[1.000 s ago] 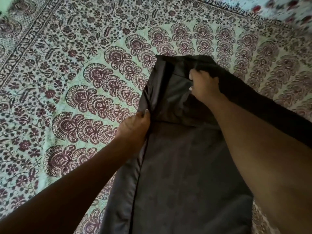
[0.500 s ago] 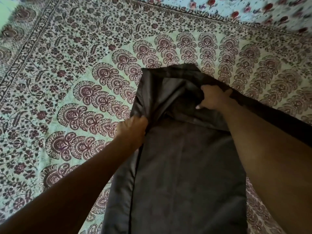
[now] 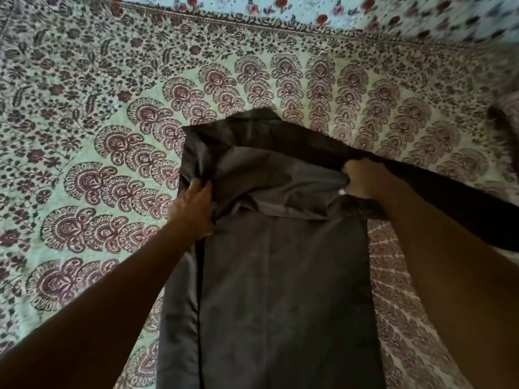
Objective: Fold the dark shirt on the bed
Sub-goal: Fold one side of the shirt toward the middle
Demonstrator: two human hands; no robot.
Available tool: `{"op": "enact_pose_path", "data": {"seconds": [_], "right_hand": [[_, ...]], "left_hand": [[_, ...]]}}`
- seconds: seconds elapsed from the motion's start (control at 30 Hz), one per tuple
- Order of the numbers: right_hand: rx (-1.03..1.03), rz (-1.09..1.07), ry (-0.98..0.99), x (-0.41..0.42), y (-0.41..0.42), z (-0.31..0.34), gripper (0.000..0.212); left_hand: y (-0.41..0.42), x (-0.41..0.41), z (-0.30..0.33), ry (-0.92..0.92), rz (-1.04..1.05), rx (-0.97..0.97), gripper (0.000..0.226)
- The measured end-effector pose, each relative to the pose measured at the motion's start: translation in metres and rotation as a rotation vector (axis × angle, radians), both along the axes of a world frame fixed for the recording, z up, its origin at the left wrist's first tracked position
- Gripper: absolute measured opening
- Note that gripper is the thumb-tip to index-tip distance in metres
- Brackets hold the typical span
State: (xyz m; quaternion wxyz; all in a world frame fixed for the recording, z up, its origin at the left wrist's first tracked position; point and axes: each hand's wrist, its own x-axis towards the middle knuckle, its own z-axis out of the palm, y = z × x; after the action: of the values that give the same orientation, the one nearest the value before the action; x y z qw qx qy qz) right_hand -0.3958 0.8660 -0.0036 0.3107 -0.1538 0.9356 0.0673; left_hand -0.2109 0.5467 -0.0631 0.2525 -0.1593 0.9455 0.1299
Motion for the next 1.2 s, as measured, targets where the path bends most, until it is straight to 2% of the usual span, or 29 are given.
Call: {"op": "enact_pose_path", "data": {"seconds": [0.07, 0.17, 0.2, 0.27, 0.33, 0.37, 0.43, 0.5, 0.57, 0.63, 0.7, 0.77, 0.83, 0.93, 1.03, 1.1, 1.13, 1.2], "right_hand": [[-0.108, -0.004, 0.039, 0.007, 0.010, 0.000, 0.029], [-0.214, 0.086, 0.211, 0.039, 0.003, 0.012, 0.022], [-0.228, 0.129, 0.273, 0.054, -0.002, 0.019, 0.021], [-0.301, 0.187, 0.413, 0.090, -0.013, 0.032, 0.015], [-0.386, 0.203, 0.528, 0.131, -0.025, 0.040, 0.019], [-0.427, 0.195, 0.536, 0.153, -0.033, 0.042, 0.021], [-0.455, 0.186, 0.529, 0.199, -0.050, 0.044, 0.016], [-0.437, 0.192, 0.473, 0.240, -0.068, 0.040, 0.013], [-0.427, 0.191, 0.367, 0.279, -0.084, 0.031, 0.015], [-0.420, 0.154, 0.181, 0.311, -0.098, 0.020, 0.016], [-0.464, 0.100, -0.033, 0.340, -0.105, 0.012, 0.028], [-0.530, 0.108, -0.111, 0.363, -0.113, 0.008, 0.036], [-0.610, 0.111, -0.125, 0.380, -0.120, 0.004, 0.033], [-0.712, 0.069, -0.107, 0.396, -0.126, 0.006, 0.030], [-0.779, -0.117, 0.120, 0.397, -0.116, 0.009, 0.045], [-0.628, -0.085, 0.225, 0.391, -0.100, 0.007, 0.046], [-0.509, -0.011, 0.245, 0.387, -0.091, 0.001, 0.048], [-0.254, 0.034, 0.104, 0.377, -0.073, -0.011, 0.074]], "left_hand": [[0.003, -0.002, 0.002, -0.025, -0.023, -0.013, 0.116], [0.001, -0.002, 0.001, -0.027, -0.010, 0.028, 0.107], [0.002, -0.002, 0.002, 0.035, 0.035, 0.073, 0.092], [0.009, -0.001, 0.012, 0.242, 0.254, 0.212, 0.056], [0.026, 0.002, 0.035, 0.396, 0.510, 0.440, 0.049], [0.034, 0.005, 0.047, 0.392, 0.633, 0.624, 0.052], [0.047, 0.013, 0.061, 0.254, 0.798, 1.030, 0.051], [0.054, 0.026, 0.066, 0.152, 0.769, 1.178, 0.042], [0.054, 0.043, 0.061, 0.176, 0.746, 1.126, 0.047], [0.045, 0.063, 0.052, 0.283, 0.718, 0.937, 0.050], [0.034, 0.083, 0.043, 0.371, 0.695, 0.824, 0.046], [0.027, 0.103, 0.040, 0.431, 0.676, 0.750, 0.047], [0.021, 0.119, 0.041, 0.452, 0.680, 0.670, 0.042], [0.013, 0.142, 0.035, 0.355, 0.622, 0.624, 0.019], [0.018, 0.175, 0.021, 0.176, 0.578, 0.682, 0.013], [0.028, 0.203, 0.020, 0.113, 0.561, 0.715, 0.007], [0.033, 0.215, 0.019, 0.107, 0.549, 0.706, 0.013], [0.041, 0.236, 0.016, 0.112, 0.533, 0.646, 0.023]]}}
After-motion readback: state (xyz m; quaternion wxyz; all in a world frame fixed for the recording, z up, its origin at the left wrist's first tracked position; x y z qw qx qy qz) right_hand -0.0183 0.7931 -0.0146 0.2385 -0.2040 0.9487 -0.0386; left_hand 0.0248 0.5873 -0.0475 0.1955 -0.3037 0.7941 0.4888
